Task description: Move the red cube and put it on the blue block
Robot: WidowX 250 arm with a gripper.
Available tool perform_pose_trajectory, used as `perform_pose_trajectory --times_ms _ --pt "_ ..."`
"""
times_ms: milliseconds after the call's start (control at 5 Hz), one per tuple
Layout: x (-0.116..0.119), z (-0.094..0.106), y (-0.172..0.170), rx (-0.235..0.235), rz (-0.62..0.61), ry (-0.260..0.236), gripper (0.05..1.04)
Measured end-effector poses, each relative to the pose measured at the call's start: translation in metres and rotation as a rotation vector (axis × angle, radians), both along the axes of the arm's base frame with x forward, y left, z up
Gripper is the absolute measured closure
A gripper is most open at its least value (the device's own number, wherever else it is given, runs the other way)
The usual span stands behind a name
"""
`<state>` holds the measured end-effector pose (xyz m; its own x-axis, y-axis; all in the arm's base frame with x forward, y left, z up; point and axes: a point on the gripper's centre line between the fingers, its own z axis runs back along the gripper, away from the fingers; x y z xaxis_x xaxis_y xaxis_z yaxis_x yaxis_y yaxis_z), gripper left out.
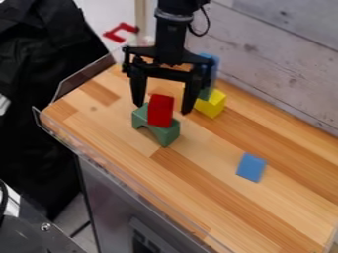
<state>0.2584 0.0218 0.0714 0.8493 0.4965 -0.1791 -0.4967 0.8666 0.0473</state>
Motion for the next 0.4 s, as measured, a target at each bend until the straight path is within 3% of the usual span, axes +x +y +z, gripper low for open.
perform_pose_trajectory --times_ms 400 --pt "0.0017 -0.0061 0.0054 -0.013 -0.018 -0.001 0.094"
